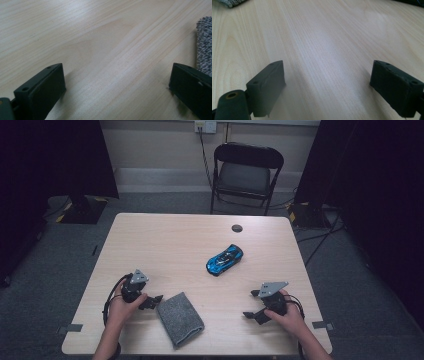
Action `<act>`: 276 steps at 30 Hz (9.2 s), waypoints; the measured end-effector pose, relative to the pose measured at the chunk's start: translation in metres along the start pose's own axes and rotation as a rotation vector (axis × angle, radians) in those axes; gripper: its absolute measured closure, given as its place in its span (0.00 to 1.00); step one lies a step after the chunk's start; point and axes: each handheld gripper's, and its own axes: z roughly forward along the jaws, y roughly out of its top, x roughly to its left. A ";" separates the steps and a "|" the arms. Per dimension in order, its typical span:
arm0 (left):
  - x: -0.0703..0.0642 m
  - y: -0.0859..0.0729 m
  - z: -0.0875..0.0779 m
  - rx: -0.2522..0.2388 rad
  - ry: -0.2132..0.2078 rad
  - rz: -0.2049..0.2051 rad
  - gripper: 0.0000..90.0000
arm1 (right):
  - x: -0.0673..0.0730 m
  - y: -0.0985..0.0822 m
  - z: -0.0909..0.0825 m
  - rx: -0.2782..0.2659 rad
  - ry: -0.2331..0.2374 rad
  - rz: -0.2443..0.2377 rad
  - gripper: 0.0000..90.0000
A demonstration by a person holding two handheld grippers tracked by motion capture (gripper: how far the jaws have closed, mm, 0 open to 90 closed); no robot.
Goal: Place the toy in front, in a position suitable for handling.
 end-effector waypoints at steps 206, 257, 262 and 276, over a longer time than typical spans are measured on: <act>-0.100 0.225 0.167 0.102 -0.089 0.134 0.30 | -0.007 0.002 0.002 -0.001 0.019 -0.018 0.13; -0.103 0.223 0.199 0.104 -0.064 0.084 0.28 | -0.007 0.002 0.002 -0.001 0.018 -0.019 0.13; -0.103 0.223 0.194 0.102 -0.067 0.084 0.28 | -0.007 0.002 0.002 -0.001 0.018 -0.019 0.13; -0.095 0.237 0.154 0.026 -0.085 0.101 0.28 | -0.007 0.002 0.002 -0.001 0.019 -0.018 0.13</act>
